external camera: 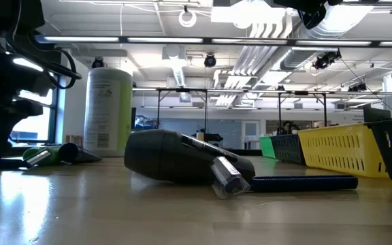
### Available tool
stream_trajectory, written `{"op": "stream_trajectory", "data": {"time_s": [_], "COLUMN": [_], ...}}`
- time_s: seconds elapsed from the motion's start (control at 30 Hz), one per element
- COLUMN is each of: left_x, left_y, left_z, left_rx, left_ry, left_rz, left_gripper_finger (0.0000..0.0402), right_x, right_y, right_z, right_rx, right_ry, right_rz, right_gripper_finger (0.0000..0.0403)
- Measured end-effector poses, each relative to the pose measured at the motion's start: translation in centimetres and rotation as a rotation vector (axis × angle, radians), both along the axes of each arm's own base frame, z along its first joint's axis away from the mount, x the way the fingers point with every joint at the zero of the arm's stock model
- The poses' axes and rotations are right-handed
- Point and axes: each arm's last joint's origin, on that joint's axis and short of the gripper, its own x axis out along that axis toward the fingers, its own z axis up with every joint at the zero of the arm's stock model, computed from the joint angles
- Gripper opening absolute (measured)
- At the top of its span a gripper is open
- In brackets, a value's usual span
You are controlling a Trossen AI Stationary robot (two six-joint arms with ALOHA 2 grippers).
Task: Pick & Place Travel size toiletries
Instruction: Put the blue razor into the yellow basket
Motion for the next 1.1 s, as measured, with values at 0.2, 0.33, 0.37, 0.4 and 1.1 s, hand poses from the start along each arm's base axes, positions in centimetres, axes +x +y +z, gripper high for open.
{"op": "stream_trajectory", "data": {"time_s": [0.2, 0.33, 0.37, 0.4, 1.1], "left_x": [-0.06, -0.08, -0.08, -0.08, -0.07], "left_y": [0.03, 0.04, 0.05, 0.05, -0.05], "left_z": [-0.13, -0.15, -0.16, -0.16, -0.18], "left_rx": [-0.004, -0.003, -0.003, -0.003, -0.033], "left_ry": [0.003, 0.004, 0.004, 0.004, 0.014], "left_rz": [0.014, 0.016, 0.017, 0.017, 0.008], "left_gripper_finger": [0.0151, 0.0123, 0.0114, 0.0105, 0.0031], "right_x": [0.0, 0.0, 0.0, 0.0, 0.01], "right_y": [0.0, 0.01, 0.0, 0.0, 0.0], "right_z": [0.01, 0.0, 0.0, 0.01, 0.0], "right_rx": [0.0, -0.001, -0.003, -0.004, -0.007], "right_ry": [0.0, 0.0, 0.0, 0.0, 0.0], "right_rz": [0.0, 0.0, 0.0, 0.001, 0.001], "right_gripper_finger": [0.0064, 0.0064, 0.0064, 0.0064, 0.0064]}}
